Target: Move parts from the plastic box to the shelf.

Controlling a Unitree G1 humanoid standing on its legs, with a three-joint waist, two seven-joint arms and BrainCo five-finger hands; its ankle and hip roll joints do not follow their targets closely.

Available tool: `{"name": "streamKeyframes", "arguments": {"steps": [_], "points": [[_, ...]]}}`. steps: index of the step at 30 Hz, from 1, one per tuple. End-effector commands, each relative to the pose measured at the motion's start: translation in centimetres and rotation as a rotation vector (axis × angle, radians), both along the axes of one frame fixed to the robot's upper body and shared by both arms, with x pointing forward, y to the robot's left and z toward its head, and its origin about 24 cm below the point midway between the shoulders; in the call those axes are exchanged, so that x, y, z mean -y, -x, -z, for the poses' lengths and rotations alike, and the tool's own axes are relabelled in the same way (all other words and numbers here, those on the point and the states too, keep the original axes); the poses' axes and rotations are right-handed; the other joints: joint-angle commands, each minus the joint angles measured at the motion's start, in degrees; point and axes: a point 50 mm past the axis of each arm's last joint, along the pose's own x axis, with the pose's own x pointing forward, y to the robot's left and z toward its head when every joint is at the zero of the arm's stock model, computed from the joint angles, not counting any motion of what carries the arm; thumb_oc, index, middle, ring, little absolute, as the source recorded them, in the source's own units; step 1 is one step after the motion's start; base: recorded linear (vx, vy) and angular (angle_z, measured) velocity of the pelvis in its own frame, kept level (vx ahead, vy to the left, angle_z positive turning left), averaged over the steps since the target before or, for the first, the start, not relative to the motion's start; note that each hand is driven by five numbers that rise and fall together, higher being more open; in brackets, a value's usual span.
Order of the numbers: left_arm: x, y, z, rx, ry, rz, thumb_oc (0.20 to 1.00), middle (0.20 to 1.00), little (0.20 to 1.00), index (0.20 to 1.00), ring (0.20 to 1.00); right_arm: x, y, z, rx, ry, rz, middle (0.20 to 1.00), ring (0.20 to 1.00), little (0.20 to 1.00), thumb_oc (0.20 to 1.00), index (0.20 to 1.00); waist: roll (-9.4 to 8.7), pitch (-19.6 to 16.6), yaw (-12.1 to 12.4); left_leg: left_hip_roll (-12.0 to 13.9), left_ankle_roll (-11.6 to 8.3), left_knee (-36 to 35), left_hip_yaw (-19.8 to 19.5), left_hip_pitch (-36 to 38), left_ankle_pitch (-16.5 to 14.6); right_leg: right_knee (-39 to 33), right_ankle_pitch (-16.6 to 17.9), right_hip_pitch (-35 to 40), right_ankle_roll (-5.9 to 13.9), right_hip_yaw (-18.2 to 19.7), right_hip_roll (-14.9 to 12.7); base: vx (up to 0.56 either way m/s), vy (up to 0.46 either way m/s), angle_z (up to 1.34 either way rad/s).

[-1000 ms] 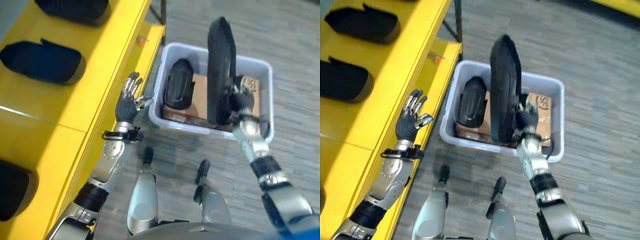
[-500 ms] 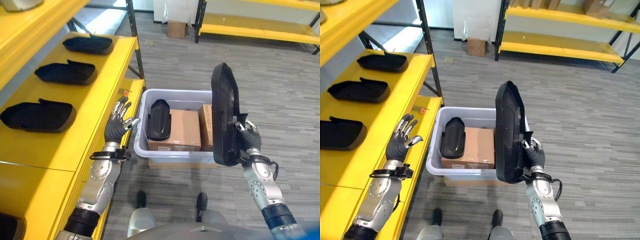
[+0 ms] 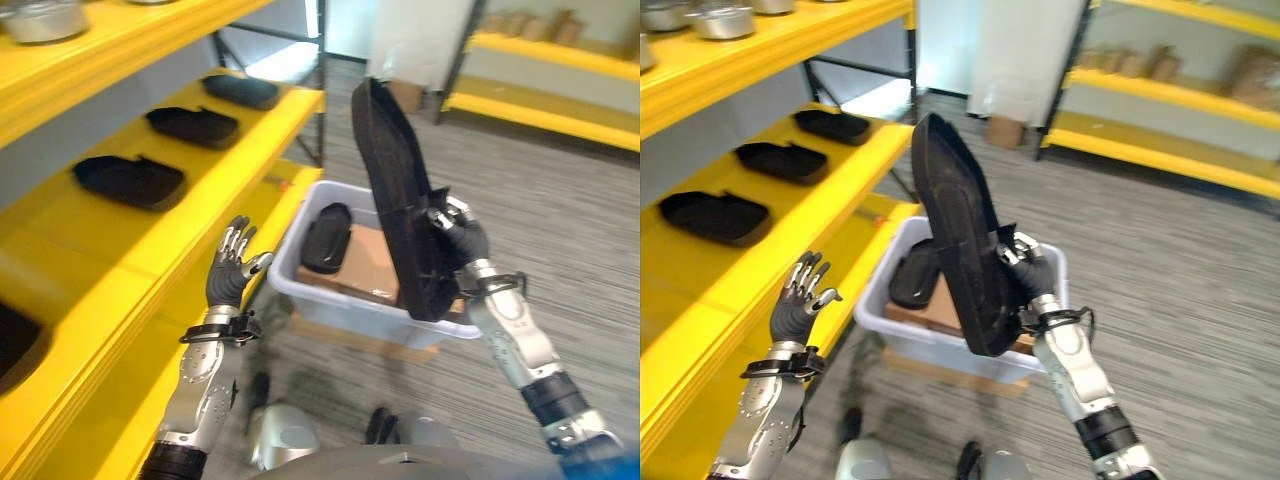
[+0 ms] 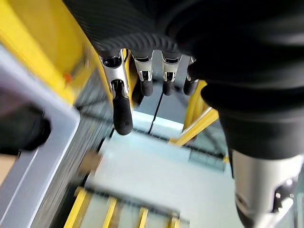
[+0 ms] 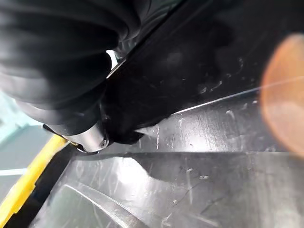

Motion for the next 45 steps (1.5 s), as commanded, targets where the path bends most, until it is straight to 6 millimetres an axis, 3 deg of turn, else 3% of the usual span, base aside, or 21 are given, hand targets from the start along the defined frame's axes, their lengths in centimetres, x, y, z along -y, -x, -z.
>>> {"name": "streamKeyframes", "arguments": {"steps": [1,2,6,8,13,14,20,21,22,23,24,25,26,27,29,34,35,37,42,44,45], "points": [[0.0,-0.4,-2.6,0.134,-0.038,0.024,1.000,1.000,1.000,1.000,1.000,-0.5,0.2,-3.3,0.172,-0.122,-0.003,0.200,0.200,0.200,0.200,0.200,2.46,0.0,-3.1,1.5,-3.82,8.4,0.2,8.3,-10.5,-5.2,-1.7,10.9,6.13,-4.2,-1.1,-0.13,0.082,0.20],[0.2,-0.6,-2.8,0.138,-0.020,0.017,1.000,1.000,1.000,1.000,1.000,-0.8,0.6,-2.9,0.156,-0.167,-0.006,0.200,0.200,0.200,0.200,0.200,2.65,-0.2,-3.6,0.0,-3.22,6.5,0.0,9.4,-14.6,-5.2,-0.8,11.3,6.70,-5.2,-2.0,-0.03,0.067,0.49],[0.2,-0.6,-2.6,0.131,-0.007,0.012,1.000,1.000,1.000,1.000,1.000,-0.5,1.1,-2.6,0.147,-0.178,0.008,0.200,0.200,0.200,0.200,0.200,3.15,-1.2,-4.7,-0.9,-2.64,1.9,1.6,11.1,-19.3,-5.0,0.3,11.9,8.43,-6.6,-4.2,0.02,0.159,0.85],[0.3,-0.7,-3.0,0.151,-0.023,0.012,1.000,1.000,1.000,1.000,1.000,-0.2,1.1,-2.8,0.158,-0.181,0.024,0.200,0.200,0.200,0.200,0.200,3.26,0.1,-4.0,-2.6,-3.03,4.5,0.2,9.5,-19.1,-5.1,2.3,11.6,9.10,-6.3,-5.9,-0.01,0.235,-0.02],[-0.1,-0.5,-3.2,0.162,-0.034,0.001,1.000,1.000,1.000,1.000,1.000,-0.2,1.2,-2.8,0.158,-0.192,0.028,0.200,0.200,0.200,0.200,0.200,2.97,0.0,-3.5,-6.0,-0.94,2.5,1.4,9.9,-22.7,-6.1,6.1,11.1,11.63,-6.3,-9.9,0.02,0.278,0.22],[-0.4,-0.6,-3.5,0.173,-0.043,-0.015,1.000,1.000,1.000,1.000,1.000,-0.6,1.2,-2.6,0.149,-0.176,0.015,0.200,0.200,0.200,0.200,0.200,2.63,0.3,-2.8,-8.2,0.10,3.7,1.4,8.5,-23.9,-6.8,8.0,11.1,12.84,-6.1,-12.0,0.02,0.252,0.16],[-0.5,-0.5,-3.8,0.187,-0.064,-0.014,1.000,1.000,1.000,1.000,1.000,-0.9,1.4,-2.5,0.148,-0.172,0.012,0.200,0.200,0.200,0.200,0.200,1.97,0.9,-1.8,-12.1,2.04,5.6,0.2,6.3,-25.7,-9.1,12.3,11.9,14.56,-5.5,-14.4,0.04,0.252,0.10],[-0.7,-0.5,-4.0,0.196,-0.088,-0.016,1.000,1.000,1.000,1.000,1.000,-1.0,1.5,-2.5,0.152,-0.184,0.022,0.200,0.200,0.200,0.200,0.200,1.99,0.5,-1.8,-14.8,3.26,5.0,-0.9,5.6,-26.0,-10.6,15.5,12.3,15.29,-4.0,-15.5,0.08,0.313,0.24],[-0.7,-0.5,-4.0,0.196,-0.088,-0.016,1.000,1.000,1.000,1.000,1.000,-1.0,1.5,-2.5,0.152,-0.185,0.022,0.200,0.200,0.200,0.200,0.200,1.95,0.4,-1.8,-14.8,3.30,5.0,-0.9,5.6,-25.9,-10.6,15.6,12.3,15.33,-4.0,-15.5,0.08,0.400,0.52],[-0.6,-0.7,-4.2,0.202,-0.103,-0.011,1.000,1.000,1.000,1.000,1.000,-0.9,1.7,-2.2,0.141,-0.195,0.028,0.200,0.200,0.200,0.200,0.200,1.74,-0.5,-2.5,-17.1,4.66,3.0,-1.3,5.1,-24.4,-10.7,17.8,11.4,14.69,-1.7,-15.9,0.05,0.225,0.52],[-0.6,-0.8,-4.2,0.204,-0.109,-0.011,1.000,1.000,1.000,1.000,1.000,-1.0,1.9,-2.2,0.141,-0.204,0.025,0.200,0.200,0.200,0.200,0.200,2.02,-0.9,-3.1,-17.6,5.03,2.0,-1.9,5.5,-24.2,-10.3,17.9,10.9,14.46,0.8,-15.1,0.10,0.293,0.55],[-0.6,-0.9,-4.2,0.203,-0.117,-0.006,1.000,1.000,1.000,1.000,1.000,-1.0,2.1,-2.1,0.141,-0.206,0.018,0.200,0.200,0.200,0.200,0.200,2.31,-1.8,-4.6,-18.5,5.39,0.0,-3.0,6.1,-23.5,-9.9,17.9,9.0,14.00,6.9,-12.6,0.16,0.214,0.47],[-0.5,-1.1,-4.2,0.206,-0.125,-0.001,1.000,1.000,1.000,1.000,1.000,-0.8,2.3,-2.0,0.137,-0.201,0.011,0.200,0.200,0.200,0.200,0.200,2.77,-2.3,-6.4,-19.3,5.61,-1.6,-4.5,6.8,-22.9,-9.0,16.6,6.6,13.22,14.3,-8.2,0.17,0.217,0.65],[-0.4,-1.2,-4.2,0.204,-0.128,0.008,1.000,1.000,1.000,1.000,1.000,-0.7,2.5,-2.0,0.137,-0.201,0.003,0.200,0.200,0.200,0.200,0.200,3.02,-2.2,-7.0,-19.9,5.73,-2.4,-5.2,7.6,-22.5,-8.2,15.6,5.5,12.94,16.8,-5.9,0.15,0.214,0.85],[0.0,-1.1,-3.9,0.195,-0.143,0.016,1.000,1.000,1.000,1.000,1.000,-0.9,2.7,-1.7,0.123,-0.198,-0.029,0.200,0.200,0.200,0.200,0.200,3.32,-1.9,-7.9,-20.4,6.15,-5.4,-6.3,9.8,-21.3,-4.6,10.4,2.7,10.77,16.6,0.4,0.11,0.160,0.78],[0.0,-0.6,-3.5,0.175,-0.129,0.006,1.000,1.000,1.000,1.000,1.000,-1.5,2.8,-1.0,0.093,-0.220,-0.064,0.200,0.200,0.200,0.200,0.200,2.02,-2.2,-9.1,-22.6,5.77,-8.8,-9.1,13.0,-20.0,-3.7,8.5,-1.1,10.81,15.0,10.3,0.07,0.024,0.27],[0.2,-0.1,-2.8,0.157,-0.117,0.015,1.000,1.000,1.000,1.000,1.000,-1.4,3.3,-0.6,0.071,-0.205,-0.089,0.200,0.200,0.200,0.200,0.200,1.15,-3.0,-8.7,-23.1,5.17,-8.8,-9.9,12.9,-19.4,-9.9,7.7,4.0,9.36,17.7,10.1,0.05,-0.085,0.55],[0.2,0.0,-2.9,0.163,-0.105,0.011,1.000,1.000,1.000,1.000,1.000,-1.3,3.3,-0.8,0.077,-0.192,-0.087,0.200,0.200,0.200,0.200,0.200,1.08,-3.0,-8.2,-23.0,4.50,-8.7,-9.8,12.7,-18.8,-13.0,8.0,5.8,8.89,17.9,10.2,0.03,-0.096,0.73],[0.3,1.0,-2.0,0.120,-0.089,0.044,1.000,1.000,1.000,1.000,1.000,0.1,3.8,-0.4,0.062,-0.170,-0.045,0.200,0.200,0.200,0.200,0.200,1.40,-5.7,-7.5,-23.2,3.49,-13.1,-11.2,13.1,-15.9,-20.4,8.4,9.7,8.35,15.7,9.8,0.01,-0.060,0.28],[0.6,0.7,-2.1,0.124,-0.081,0.054,1.000,1.000,1.000,1.000,1.000,0.8,3.9,-0.7,0.074,-0.160,-0.020,0.200,0.200,0.200,0.200,0.200,1.43,-5.2,-8.5,-22.5,2.61,-11.9,-9.8,12.0,-16.0,-19.4,8.0,9.3,8.28,13.5,8.7,-0.13,0.017,0.93],[1.0,0.1,-2.6,0.149,-0.074,0.074,1.000,1.000,1.000,1.000,1.000,1.2,3.7,-1.0,0.086,-0.149,0.003,0.200,0.200,0.200,0.200,0.200,0.75,-3.9,-9.7,-18.9,1.95,-7.7,-4.8,10.9,-18.1,-17.9,7.9,8.7,8.26,12.2,6.7,-0.20,0.070,1.69]]}}
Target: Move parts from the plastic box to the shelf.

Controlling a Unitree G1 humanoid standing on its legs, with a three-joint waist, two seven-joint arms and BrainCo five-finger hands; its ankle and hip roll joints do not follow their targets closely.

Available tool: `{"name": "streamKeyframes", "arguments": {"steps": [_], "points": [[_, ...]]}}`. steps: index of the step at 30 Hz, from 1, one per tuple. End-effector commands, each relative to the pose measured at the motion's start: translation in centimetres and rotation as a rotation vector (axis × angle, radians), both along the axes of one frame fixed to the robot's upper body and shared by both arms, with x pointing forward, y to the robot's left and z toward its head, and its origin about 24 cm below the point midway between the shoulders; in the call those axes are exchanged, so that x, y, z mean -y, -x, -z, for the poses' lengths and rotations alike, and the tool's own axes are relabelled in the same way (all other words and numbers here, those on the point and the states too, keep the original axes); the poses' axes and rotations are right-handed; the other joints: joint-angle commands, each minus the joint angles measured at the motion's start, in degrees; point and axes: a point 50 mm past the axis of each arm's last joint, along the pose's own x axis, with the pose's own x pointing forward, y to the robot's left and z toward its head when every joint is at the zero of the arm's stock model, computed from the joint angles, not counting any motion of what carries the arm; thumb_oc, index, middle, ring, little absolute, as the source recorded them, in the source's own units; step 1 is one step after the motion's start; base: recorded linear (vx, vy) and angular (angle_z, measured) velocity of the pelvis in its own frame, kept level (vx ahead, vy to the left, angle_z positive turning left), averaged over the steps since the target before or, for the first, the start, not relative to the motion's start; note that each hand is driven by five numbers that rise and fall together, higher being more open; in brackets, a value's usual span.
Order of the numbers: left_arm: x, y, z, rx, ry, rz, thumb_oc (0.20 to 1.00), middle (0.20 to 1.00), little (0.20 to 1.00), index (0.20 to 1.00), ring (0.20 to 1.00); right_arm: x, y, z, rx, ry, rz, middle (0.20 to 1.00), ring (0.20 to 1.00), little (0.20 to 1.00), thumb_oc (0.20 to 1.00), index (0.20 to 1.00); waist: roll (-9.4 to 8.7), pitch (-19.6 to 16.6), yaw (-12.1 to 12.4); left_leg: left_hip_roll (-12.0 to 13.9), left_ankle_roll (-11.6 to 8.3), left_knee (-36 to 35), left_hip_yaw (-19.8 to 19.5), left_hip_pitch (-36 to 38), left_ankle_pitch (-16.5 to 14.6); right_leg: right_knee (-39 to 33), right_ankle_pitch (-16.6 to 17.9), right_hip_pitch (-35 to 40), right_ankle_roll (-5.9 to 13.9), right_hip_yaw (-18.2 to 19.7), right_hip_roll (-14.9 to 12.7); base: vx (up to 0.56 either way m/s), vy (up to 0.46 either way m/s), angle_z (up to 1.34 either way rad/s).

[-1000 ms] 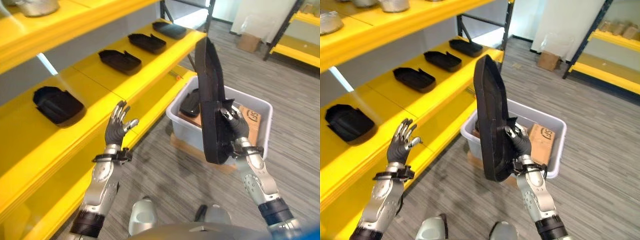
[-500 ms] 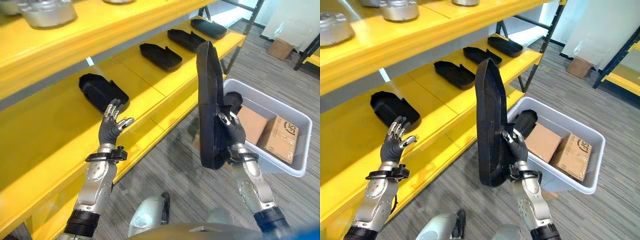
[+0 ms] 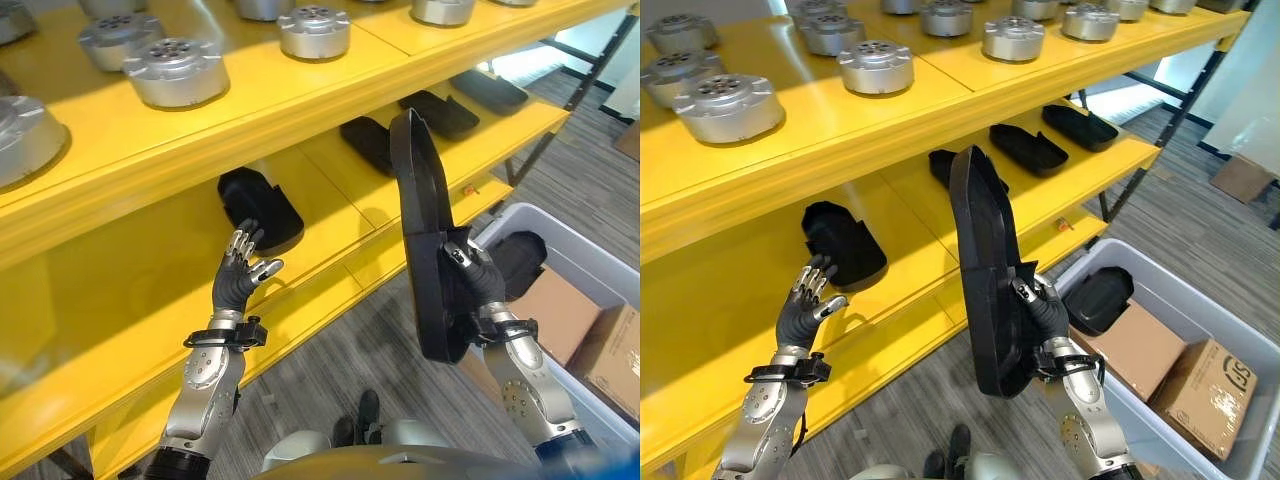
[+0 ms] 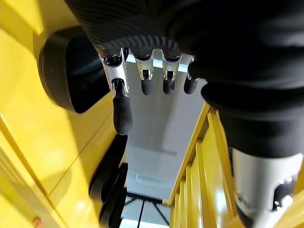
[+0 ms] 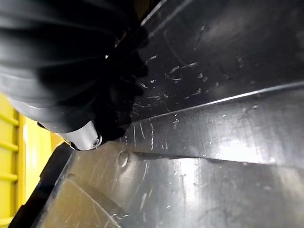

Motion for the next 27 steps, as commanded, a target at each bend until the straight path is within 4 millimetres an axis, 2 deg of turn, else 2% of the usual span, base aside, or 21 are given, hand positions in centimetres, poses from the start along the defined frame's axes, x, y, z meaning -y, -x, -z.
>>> {"name": "streamKeyframes", "arguments": {"steps": [1,3,4,5,6,7,8,9,10,11,12,13,16,22,27], "points": [[-0.8,-0.4,-3.3,0.158,-0.042,0.014,1.000,1.000,1.000,1.000,1.000,-0.2,-0.8,-3.6,0.187,-0.079,0.018,0.200,0.200,0.200,0.200,0.200,-2.71,-0.1,-1.8,9.4,1.64,6.4,6.7,-3.5,-1.8,2.6,-5.5,2.6,9.63,2.5,-2.7,-0.24,0.094,1.57],[-1.0,-0.4,-3.4,0.162,-0.042,0.005,1.000,1.000,1.000,1.000,1.000,0.0,-0.6,-3.5,0.182,-0.086,0.030,0.200,0.200,0.200,0.200,0.200,-3.16,-0.9,-2.7,16.7,1.17,7.5,9.3,-1.9,1.2,4.7,-6.0,1.3,9.38,1.4,-4.3,-0.09,0.094,0.31],[-1.0,-0.4,-3.5,0.162,-0.040,0.006,1.000,1.000,1.000,1.000,1.000,0.1,-0.5,-3.3,0.174,-0.090,0.032,0.200,0.200,0.200,0.200,0.200,-2.69,-1.5,-3.3,19.7,0.45,6.3,10.2,-0.4,3.3,5.8,-6.7,0.8,9.19,0.8,-4.5,-0.03,0.142,0.13],[-1.0,-0.5,-3.5,0.164,-0.034,0.005,1.000,1.000,1.000,1.000,1.000,0.1,-0.4,-3.2,0.173,-0.089,0.033,0.200,0.200,0.200,0.200,0.200,-2.02,-2.1,-3.9,23.6,-0.56,4.9,10.8,1.3,6.8,7.3,-7.3,-0.2,9.03,0.1,-5.0,-0.02,0.190,0.25],[-1.0,-0.5,-3.6,0.169,-0.032,0.004,1.000,1.000,1.000,1.000,1.000,0.0,-0.4,-3.1,0.165,-0.088,0.031,0.200,0.200,0.200,0.200,0.200,-0.96,-2.4,-4.0,26.2,-1.86,3.3,9.4,2.6,10.6,9.4,-8.2,-1.4,8.99,-0.1,-5.1,-0.03,0.215,0.35],[-1.0,-0.6,-3.7,0.169,-0.028,0.001,1.000,1.000,1.000,1.000,1.000,0.1,-0.4,-3.0,0.161,-0.085,0.036,0.200,0.200,0.200,0.200,0.200,-0.10,-2.8,-4.3,27.9,-2.71,1.1,8.1,3.8,13.0,11.5,-9.2,-2.7,9.16,-0.7,-5.7,-0.08,0.352,0.32],[-1.0,-0.7,-3.9,0.175,-0.019,-0.006,1.000,1.000,1.000,1.000,1.000,0.3,-0.4,-2.9,0.154,-0.081,0.056,0.200,0.200,0.200,0.200,0.200,1.20,-3.0,-4.6,31.2,-4.40,-2.0,7.5,4.5,18.3,14.5,-9.7,-4.7,9.78,-1.3,-7.6,-0.07,0.261,0.22],[-1.0,-0.7,-3.9,0.175,-0.019,-0.006,1.000,1.000,1.000,1.000,1.000,0.3,-0.4,-2.9,0.154,-0.081,0.056,0.200,0.200,0.200,0.200,0.200,1.16,-3.0,-4.7,31.1,-4.45,-2.3,7.5,4.6,18.5,14.8,-9.9,-4.9,9.75,-1.4,-7.7,-0.07,0.283,0.25],[-0.9,-0.7,-3.9,0.171,-0.020,0.006,1.000,1.000,1.000,1.000,1.000,0.5,-0.3,-2.9,0.153,-0.086,0.069,0.200,0.200,0.200,0.200,0.200,1.86,-3.1,-4.7,29.9,-4.30,-4.2,7.7,4.9,16.8,15.6,-10.1,-4.9,10.46,-2.1,-8.5,-0.03,0.227,0.46],[-0.5,-0.8,-3.9,0.174,-0.010,0.037,1.000,1.000,1.000,1.000,1.000,1.0,-0.3,-3.3,0.177,-0.081,0.093,0.200,0.200,0.200,0.200,0.200,2.90,-2.9,-5.3,29.3,-5.53,-6.0,12.9,5.1,12.7,16.7,-9.9,-4.0,11.23,-4.1,-10.9,-0.03,0.233,0.79],[-0.5,-0.8,-3.9,0.174,-0.010,0.038,1.000,1.000,1.000,1.000,1.000,1.0,-0.3,-3.3,0.177,-0.081,0.094,0.200,0.200,0.200,0.200,0.200,2.97,-3.1,-5.3,29.3,-5.50,-6.1,12.8,4.9,12.8,16.4,-9.7,-4.1,11.21,-4.1,-10.8,-0.08,0.402,1.60],[-0.4,-1.0,-4.1,0.181,-0.010,0.048,1.000,1.000,1.000,1.000,1.000,0.9,-0.6,-3.5,0.182,-0.082,0.106,0.200,0.200,0.200,0.200,0.200,3.35,-1.3,-4.0,26.2,-5.72,-3.5,10.2,3.3,9.4,14.0,-7.1,-2.6,12.21,-3.7,-13.2,-0.09,0.330,1.36],[-0.7,-0.8,-4.0,0.178,-0.024,0.050,1.000,1.000,1.000,1.000,1.000,1.1,-0.3,-3.2,0.169,-0.082,0.115,0.200,0.200,0.200,0.200,0.200,2.65,-0.6,-3.8,23.6,-4.80,-2.6,11.4,3.6,4.1,11.3,-4.3,-0.7,14.24,-4.4,-15.9,-0.05,0.265,0.66],[-1.3,-0.6,-3.9,0.171,-0.043,0.024,1.000,1.000,1.000,1.000,1.000,0.2,-0.1,-2.3,0.129,-0.108,0.077,0.200,0.200,0.200,0.200,0.200,1.35,-0.1,-2.4,19.8,-3.55,0.7,10.7,1.8,0.5,8.1,-1.8,0.9,15.91,-4.0,-18.4,-0.04,0.162,0.10],[-1.6,-0.5,-3.8,0.161,-0.048,0.004,1.000,1.000,1.000,1.000,1.000,-0.9,-0.4,-1.0,0.061,-0.130,0.038,0.200,0.200,0.200,0.200,0.200,0.12,0.2,-0.8,18.1,-2.68,2.6,10.1,0.9,-1.1,6.9,-0.8,2.0,16.49,-4.2,-19.3,-0.01,0.071,0.03]]}}
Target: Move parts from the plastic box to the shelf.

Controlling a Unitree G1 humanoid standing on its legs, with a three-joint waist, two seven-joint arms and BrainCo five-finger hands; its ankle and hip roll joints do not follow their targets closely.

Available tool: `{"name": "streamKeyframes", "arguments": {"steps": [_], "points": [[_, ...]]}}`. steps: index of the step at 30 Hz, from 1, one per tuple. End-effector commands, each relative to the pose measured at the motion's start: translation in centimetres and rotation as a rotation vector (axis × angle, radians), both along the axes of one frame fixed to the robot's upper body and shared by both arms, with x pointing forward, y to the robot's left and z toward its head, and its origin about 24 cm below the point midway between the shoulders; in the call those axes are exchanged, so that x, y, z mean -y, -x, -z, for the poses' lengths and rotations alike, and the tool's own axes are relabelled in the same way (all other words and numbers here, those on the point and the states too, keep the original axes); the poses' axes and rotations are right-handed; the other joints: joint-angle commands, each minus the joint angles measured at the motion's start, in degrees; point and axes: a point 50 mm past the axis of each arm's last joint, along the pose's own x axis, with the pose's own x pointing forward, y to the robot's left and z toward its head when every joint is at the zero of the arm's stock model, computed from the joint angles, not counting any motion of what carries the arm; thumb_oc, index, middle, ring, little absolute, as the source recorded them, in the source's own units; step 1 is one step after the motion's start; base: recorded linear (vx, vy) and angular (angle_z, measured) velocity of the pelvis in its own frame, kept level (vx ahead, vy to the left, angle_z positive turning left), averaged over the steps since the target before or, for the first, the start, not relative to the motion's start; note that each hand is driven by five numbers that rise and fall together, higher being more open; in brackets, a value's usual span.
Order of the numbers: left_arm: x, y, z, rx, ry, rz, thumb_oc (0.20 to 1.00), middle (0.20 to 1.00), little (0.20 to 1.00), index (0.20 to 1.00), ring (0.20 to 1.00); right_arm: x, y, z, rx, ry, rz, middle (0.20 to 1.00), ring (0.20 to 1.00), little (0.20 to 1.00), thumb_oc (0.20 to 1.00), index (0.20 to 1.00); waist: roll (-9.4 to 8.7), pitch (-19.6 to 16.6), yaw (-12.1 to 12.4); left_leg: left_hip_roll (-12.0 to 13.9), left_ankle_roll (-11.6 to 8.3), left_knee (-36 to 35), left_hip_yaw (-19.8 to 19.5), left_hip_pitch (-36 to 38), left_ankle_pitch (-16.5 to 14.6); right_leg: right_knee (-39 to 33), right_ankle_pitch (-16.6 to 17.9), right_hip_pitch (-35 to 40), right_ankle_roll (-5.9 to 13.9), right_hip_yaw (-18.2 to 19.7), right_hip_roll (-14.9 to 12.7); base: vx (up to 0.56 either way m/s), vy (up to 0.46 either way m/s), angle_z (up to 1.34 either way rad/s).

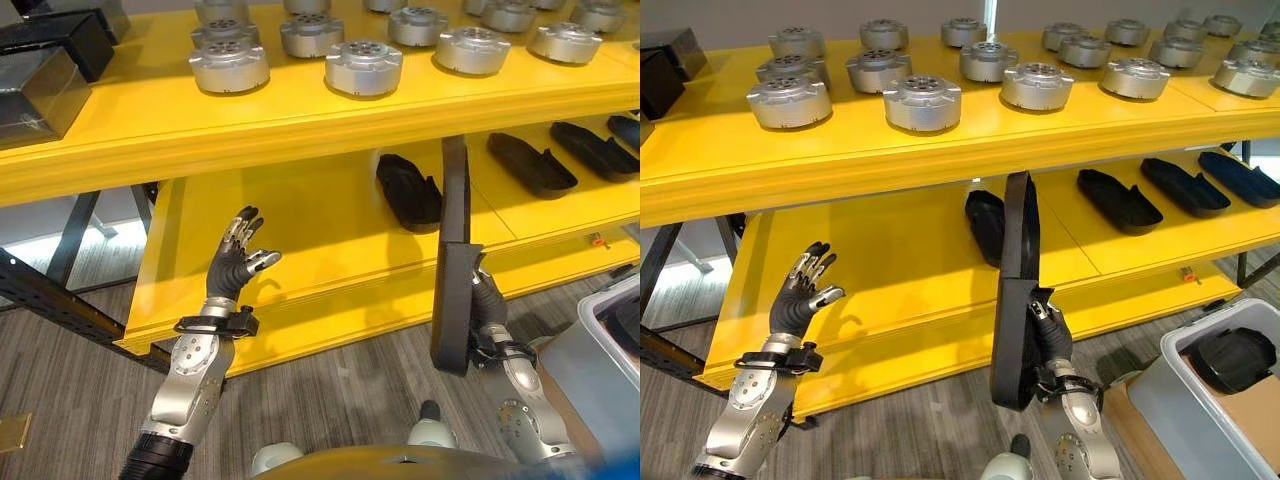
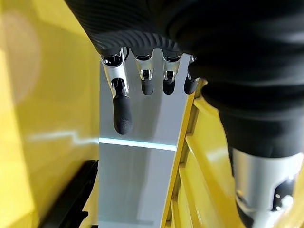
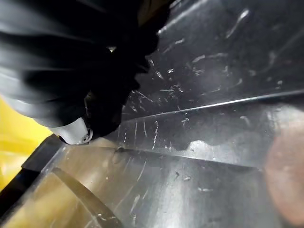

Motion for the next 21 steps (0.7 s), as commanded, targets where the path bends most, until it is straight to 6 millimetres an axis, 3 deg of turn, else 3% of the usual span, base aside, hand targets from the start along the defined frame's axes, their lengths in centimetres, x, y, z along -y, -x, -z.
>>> {"name": "streamKeyframes", "arguments": {"steps": [1,5,6,8,12,16,21], "points": [[-0.1,-0.2,-2.7,0.146,0.016,-0.013,1.000,1.000,1.000,1.000,1.000,-0.4,-2.3,-4.4,0.223,-0.019,-0.050,0.200,0.200,0.200,0.200,0.200,1.51,2.7,0.4,-2.2,5.34,2.2,-1.6,-2.0,-1.8,6.5,-6.9,2.4,-0.01,-3.6,0.6,0.00,0.040,0.04],[0.0,-0.3,-2.7,0.141,0.012,-0.002,1.000,1.000,1.000,1.000,1.000,-2.8,-3.7,-2.5,0.126,-0.027,-0.134,0.200,0.200,0.200,0.200,0.200,0.38,2.7,3.0,-3.4,5.71,3.7,-3.0,-3.5,-2.3,5.8,-6.8,4.0,0.13,-5.0,-0.1,0.01,0.019,0.16],[0.2,-0.4,-2.6,0.131,0.022,0.003,1.000,1.000,1.000,1.000,1.000,-5.2,-4.5,-1.0,0.048,-0.065,-0.201,0.200,0.200,0.200,0.200,0.200,0.02,3.0,4.7,-3.6,5.79,4.1,-3.7,-4.1,-2.3,5.9,-6.9,4.2,0.09,-5.6,-0.1,0.01,0.001,0.33],[0.2,-0.4,-2.6,0.129,0.021,0.005,1.000,1.000,1.000,1.000,1.000,-5.9,-4.7,-0.7,0.028,-0.066,-0.225,0.200,0.200,0.200,0.200,0.200,-0.13,3.1,5.2,-3.7,5.80,4.2,-3.9,-4.3,-2.4,5.9,-6.9,4.3,0.09,-5.8,-0.1,0.00,-0.007,0.26],[-0.1,-0.6,-3.0,0.142,0.017,-0.018,1.000,1.000,1.000,1.000,1.000,-9.4,-5.0,1.3,-0.082,-0.051,-0.331,0.200,0.200,0.200,0.200,0.200,-0.22,5.1,8.7,-4.0,5.84,5.4,-5.1,-5.7,-2.3,6.4,-6.9,4.6,0.05,-7.2,-0.3,-0.02,-0.016,0.15],[-0.3,-0.7,-3.3,0.156,0.013,-0.032,1.000,1.000,1.000,1.000,1.000,-9.7,-5.0,1.7,-0.101,-0.020,-0.351,0.200,0.200,0.200,0.200,0.200,-0.17,5.9,9.6,-4.2,5.88,5.3,-5.6,-6.1,-2.0,6.2,-6.8,4.7,0.07,-7.8,-0.2,-0.01,-0.003,0.14],[-0.5,-0.9,-3.5,0.168,0.000,-0.042,1.000,1.000,1.000,1.000,1.000,-9.4,-5.7,0.0,-0.009,0.073,-0.390,0.200,0.200,0.200,0.200,0.200,-0.49,6.5,10.2,-4.6,5.99,4.9,-6.1,-7.0,-1.6,5.5,-6.4,4.6,0.16,-8.5,-0.1,-0.01,0.001,0.07]]}}
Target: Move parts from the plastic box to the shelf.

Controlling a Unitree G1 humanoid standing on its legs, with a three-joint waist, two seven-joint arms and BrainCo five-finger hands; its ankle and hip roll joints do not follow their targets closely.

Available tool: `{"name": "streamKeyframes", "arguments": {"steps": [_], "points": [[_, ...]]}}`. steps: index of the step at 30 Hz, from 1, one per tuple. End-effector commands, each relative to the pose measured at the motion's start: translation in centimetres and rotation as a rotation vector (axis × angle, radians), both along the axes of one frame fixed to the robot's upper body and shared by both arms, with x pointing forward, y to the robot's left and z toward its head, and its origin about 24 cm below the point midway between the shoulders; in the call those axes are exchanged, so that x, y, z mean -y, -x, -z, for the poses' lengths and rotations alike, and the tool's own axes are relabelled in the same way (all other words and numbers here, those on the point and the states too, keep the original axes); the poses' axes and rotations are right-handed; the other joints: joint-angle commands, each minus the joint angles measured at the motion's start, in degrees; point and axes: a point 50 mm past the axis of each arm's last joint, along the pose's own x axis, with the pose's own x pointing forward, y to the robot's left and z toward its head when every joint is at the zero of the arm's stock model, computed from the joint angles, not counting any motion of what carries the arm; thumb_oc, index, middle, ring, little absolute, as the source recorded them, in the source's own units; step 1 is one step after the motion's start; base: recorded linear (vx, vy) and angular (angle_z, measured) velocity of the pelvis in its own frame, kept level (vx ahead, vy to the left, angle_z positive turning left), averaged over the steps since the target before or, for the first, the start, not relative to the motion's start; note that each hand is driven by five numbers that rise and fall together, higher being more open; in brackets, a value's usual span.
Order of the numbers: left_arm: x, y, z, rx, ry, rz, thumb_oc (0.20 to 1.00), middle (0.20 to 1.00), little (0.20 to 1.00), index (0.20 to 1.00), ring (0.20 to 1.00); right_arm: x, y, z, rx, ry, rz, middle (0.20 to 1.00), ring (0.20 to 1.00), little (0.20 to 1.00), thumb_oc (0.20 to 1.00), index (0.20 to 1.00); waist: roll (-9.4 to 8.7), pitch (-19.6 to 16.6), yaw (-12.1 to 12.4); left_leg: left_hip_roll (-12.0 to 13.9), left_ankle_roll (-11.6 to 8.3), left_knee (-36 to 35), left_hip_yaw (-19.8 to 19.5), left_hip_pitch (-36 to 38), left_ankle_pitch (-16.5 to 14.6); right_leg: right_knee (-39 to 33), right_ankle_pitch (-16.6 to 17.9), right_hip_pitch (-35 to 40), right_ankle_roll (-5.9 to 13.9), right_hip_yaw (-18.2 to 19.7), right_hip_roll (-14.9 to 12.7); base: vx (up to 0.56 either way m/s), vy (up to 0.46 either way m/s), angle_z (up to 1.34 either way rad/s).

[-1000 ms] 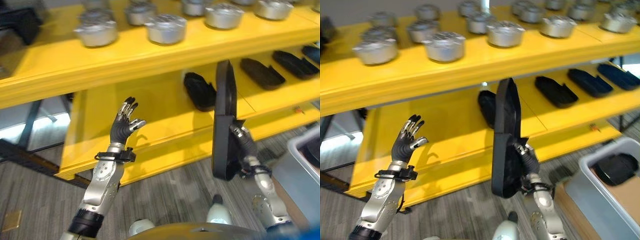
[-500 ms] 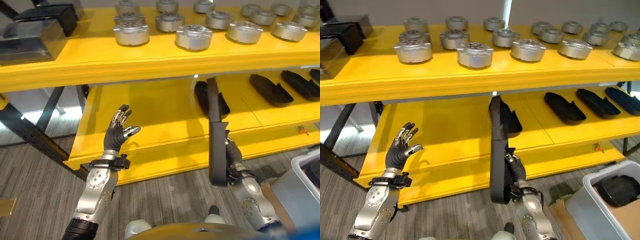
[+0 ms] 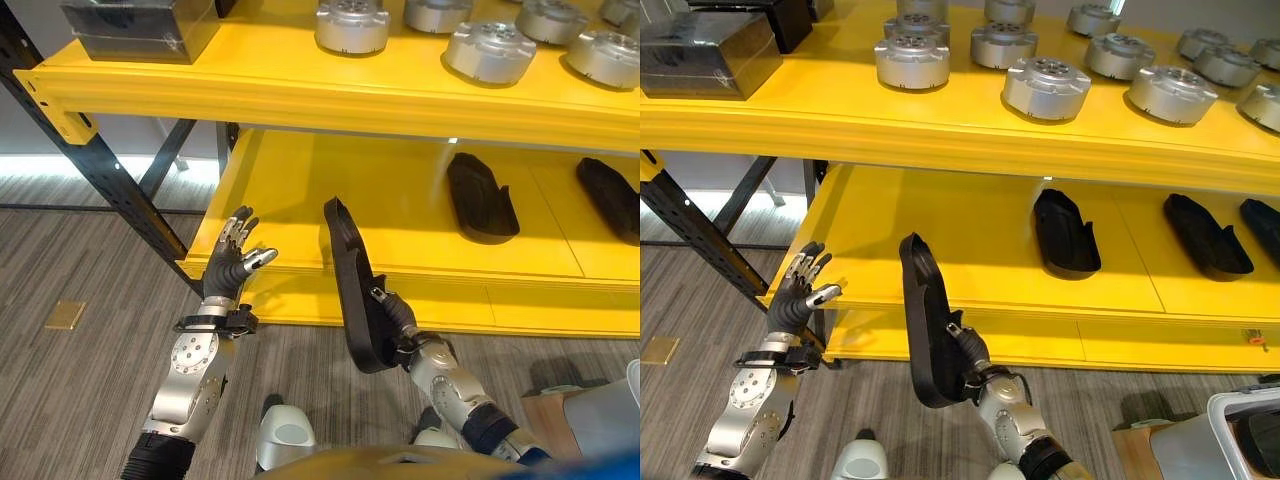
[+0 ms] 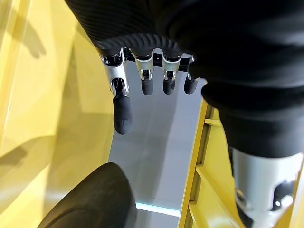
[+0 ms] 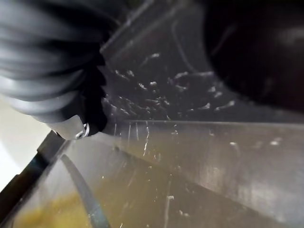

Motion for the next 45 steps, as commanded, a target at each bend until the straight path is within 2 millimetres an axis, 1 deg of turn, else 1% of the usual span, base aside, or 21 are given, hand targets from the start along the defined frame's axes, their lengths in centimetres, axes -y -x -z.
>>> {"name": "streamKeyframes", "arguments": {"steps": [1,2,3,4,6,8,10,11,12,17,19,22,23,26,27,29,31,32,35,44,45], "points": [[-0.1,-0.4,-3.1,0.158,-0.011,-0.001,1.000,1.000,1.000,1.000,1.000,-0.9,-3.5,-6.6,0.314,-0.060,-0.040,0.200,0.200,0.200,0.200,0.200,0.12,1.1,-0.2,-4.9,6.00,2.2,0.5,-2.4,-2.5,7.1,-7.2,2.0,0.27,-2.3,-0.1,0.00,0.000,0.04],[0.0,-0.4,-3.2,0.158,-0.011,0.002,1.000,1.000,1.000,1.000,1.000,-0.8,-3.8,-6.9,0.327,-0.053,-0.038,0.200,0.200,0.200,0.200,0.200,0.07,1.2,-0.1,-4.9,6.02,2.3,0.3,-2.6,-2.5,7.0,-7.2,2.0,0.25,-2.4,0.0,0.01,-0.008,0.05],[0.0,-0.3,-3.2,0.157,-0.015,0.010,1.000,1.000,1.000,1.000,1.000,-0.5,-4.9,-8.4,0.396,-0.018,-0.031,0.200,0.200,0.200,0.200,0.200,-0.10,1.3,0.3,-5.0,6.08,2.4,0.1,-3.0,-2.5,7.0,-7.2,1.9,0.20,-2.7,0.0,0.00,-0.009,0.05],[0.0,-0.4,-3.2,0.157,-0.015,0.010,1.000,1.000,1.000,1.000,1.000,-0.5,-4.9,-8.4,0.397,-0.018,-0.031,0.200,0.200,0.200,0.200,0.200,-0.10,1.3,0.3,-5.0,6.08,2.5,0.1,-3.0,-2.5,7.0,-7.2,1.9,0.20,-2.7,0.0,0.00,-0.012,0.03],[0.0,-0.3,-3.4,0.164,-0.015,0.021,1.000,1.000,1.000,1.000,1.000,0.1,-6.8,-11.0,0.503,0.041,0.008,0.200,0.200,0.200,0.200,0.200,-0.23,1.8,1.0,-5.1,6.13,2.7,-0.1,-3.6,-2.5,7.0,-7.1,1.7,0.19,-2.8,0.0,0.00,-0.003,0.02],[0.1,-0.3,-3.6,0.168,-0.010,0.028,1.000,1.000,1.000,1.000,1.000,0.6,-8.3,-12.7,0.552,0.068,0.056,0.200,0.200,0.200,0.200,0.200,-0.14,2.4,1.5,-5.1,6.20,3.0,-0.2,-4.1,-2.5,7.3,-7.0,1.3,0.18,-2.8,-0.1,-0.01,0.004,0.05],[0.2,-0.4,-3.8,0.176,0.000,0.040,1.000,1.000,1.000,1.000,1.000,1.3,-9.8,-14.9,0.616,0.090,0.120,0.200,0.200,0.200,0.200,0.200,0.05,3.1,2.0,-5.2,6.20,3.2,-0.4,-4.6,-2.5,7.8,-7.0,0.8,0.15,-2.7,-0.1,-0.02,0.002,0.10],[0.2,-0.4,-3.9,0.180,0.000,0.045,1.000,1.000,1.000,1.000,1.000,2.0,-11.1,-17.5,0.686,0.114,0.169,0.200,0.200,0.200,0.200,0.200,0.23,3.7,2.4,-5.1,6.19,3.6,-0.6,-5.1,-2.4,8.3,-7.1,0.3,0.09,-2.5,-0.1,-0.02,0.001,0.06],[0.2,-0.4,-3.9,0.181,0.000,0.045,1.000,1.000,1.000,1.000,1.000,2.0,-11.1,-17.5,0.687,0.114,0.169,0.200,0.200,0.200,0.200,0.200,0.20,3.7,2.4,-5.1,6.20,3.6,-0.6,-5.1,-2.4,8.4,-7.1,0.2,0.09,-2.5,-0.1,0.00,0.000,0.00],[0.3,-0.6,-4.3,0.191,0.004,0.064,1.000,1.000,1.000,1.000,1.000,3.7,-13.7,-22.8,0.797,0.155,0.298,0.200,0.200,0.200,0.200,0.200,0.74,5.2,3.4,-5.3,6.22,4.9,-1.3,-6.7,-2.6,10.0,-7.5,-1.1,-0.11,-2.5,-0.3,-0.01,-0.001,0.02],[0.6,-0.8,-4.6,0.202,0.005,0.076,1.000,1.000,1.000,1.000,1.000,4.1,-14.3,-24.3,0.822,0.165,0.345,0.200,0.200,0.200,0.200,0.200,1.05,5.9,3.6,-5.4,6.21,5.8,-1.6,-7.3,-2.8,10.7,-7.9,-1.4,-0.22,-2.5,-0.3,-0.01,0.004,0.03],[1.0,-1.2,-5.2,0.227,-0.002,0.098,1.000,1.000,1.000,1.000,1.000,4.4,-15.2,-26.1,0.834,0.156,0.391,0.200,0.200,0.200,0.200,0.200,1.55,7.0,3.7,-5.5,6.23,6.8,-2.0,-8.5,-2.9,11.7,-8.2,-2.2,-0.38,-2.5,-0.4,-0.02,0.004,0.04],[1.0,-1.2,-5.2,0.227,-0.002,0.098,1.000,1.000,1.000,1.000,1.000,4.4,-15.2,-26.1,0.834,0.156,0.391,0.200,0.200,0.200,0.200,0.200,1.55,7.0,3.7,-5.5,6.23,6.8,-2.0,-8.5,-2.9,11.7,-8.2,-2.2,-0.38,-2.5,-0.4,-0.05,0.010,0.00],[1.6,-1.4,-5.8,0.254,0.015,0.134,1.000,1.000,1.000,1.000,1.000,5.0,-16.1,-28.4,0.853,0.173,0.442,0.200,0.200,0.200,0.200,0.200,2.33,8.5,4.2,-5.4,6.26,8.1,-2.5,-10.3,-2.9,12.8,-8.5,-3.9,-0.56,-2.4,-0.4,-0.07,0.008,0.04],[2.1,-1.4,-5.9,0.256,0.027,0.165,1.000,1.000,1.000,1.000,1.000,5.7,-16.7,-29.8,0.852,0.178,0.484,0.200,0.200,0.200,0.200,0.200,2.87,9.5,4.5,-5.4,6.18,8.6,-2.7,-11.3,-3.0,13.3,-8.6,-4.9,-0.63,-2.2,-0.4,-0.06,0.004,0.07],[2.3,-1.5,-5.9,0.257,0.029,0.174,1.000,1.000,1.000,1.000,1.000,5.8,-16.9,-30.1,0.847,0.178,0.494,0.200,0.200,0.200,0.200,0.200,3.02,9.7,4.6,-5.3,6.16,8.9,-2.7,-11.8,-3.0,13.5,-8.6,-5.4,-0.66,-2.2,-0.5,-0.03,0.000,0.02],[2.6,-1.4,-6.1,0.262,0.028,0.196,1.000,1.000,1.000,1.000,1.000,6.1,-17.3,-31.6,0.853,0.208,0.521,0.200,0.200,0.200,0.200,0.200,3.52,10.2,4.8,-5.2,6.18,8.9,-2.7,-12.7,-2.7,13.7,-8.6,-6.6,-0.74,-1.9,-0.6,-0.02,0.005,0.00],[2.6,-1.5,-6.1,0.263,0.028,0.196,1.000,1.000,1.000,1.000,1.000,6.1,-17.3,-31.7,0.854,0.208,0.521,0.200,0.200,0.200,0.200,0.200,3.52,10.2,4.8,-5.2,6.17,8.9,-2.7,-12.7,-2.7,13.7,-8.6,-6.6,-0.75,-1.9,-0.6,-0.03,0.013,0.01],[2.8,-1.5,-6.4,0.280,0.021,0.207,1.000,1.000,1.000,1.000,1.000,7.5,-17.9,-33.1,0.833,0.256,0.582,0.200,0.200,0.200,0.200,0.200,4.17,11.2,5.4,-5.2,6.21,9.7,-2.9,-14.6,-2.5,14.2,-8.5,-8.5,-0.77,-1.7,-0.6,-0.04,0.007,0.02],[3.7,-1.8,-7.1,0.311,0.016,0.247,1.000,1.000,1.000,1.000,1.000,10.9,-18.0,-34.7,0.802,0.413,0.679,0.200,0.200,0.200,0.200,0.200,5.78,11.9,6.3,-6.0,6.37,10.3,-3.8,-17.7,-2.0,15.1,-8.3,-10.8,-0.66,-2.4,-0.9,-0.01,-0.003,0.03],[3.7,-1.8,-7.1,0.311,0.016,0.247,1.000,1.000,1.000,1.000,1.000,10.9,-18.0,-34.7,0.803,0.413,0.679,0.200,0.200,0.200,0.200,0.200,5.79,11.9,6.3,-6.0,6.37,10.3,-3.8,-17.8,-2.0,15.1,-8.4,-10.9,-0.66,-2.4,-0.9,0.00,0.000,0.00]]}}
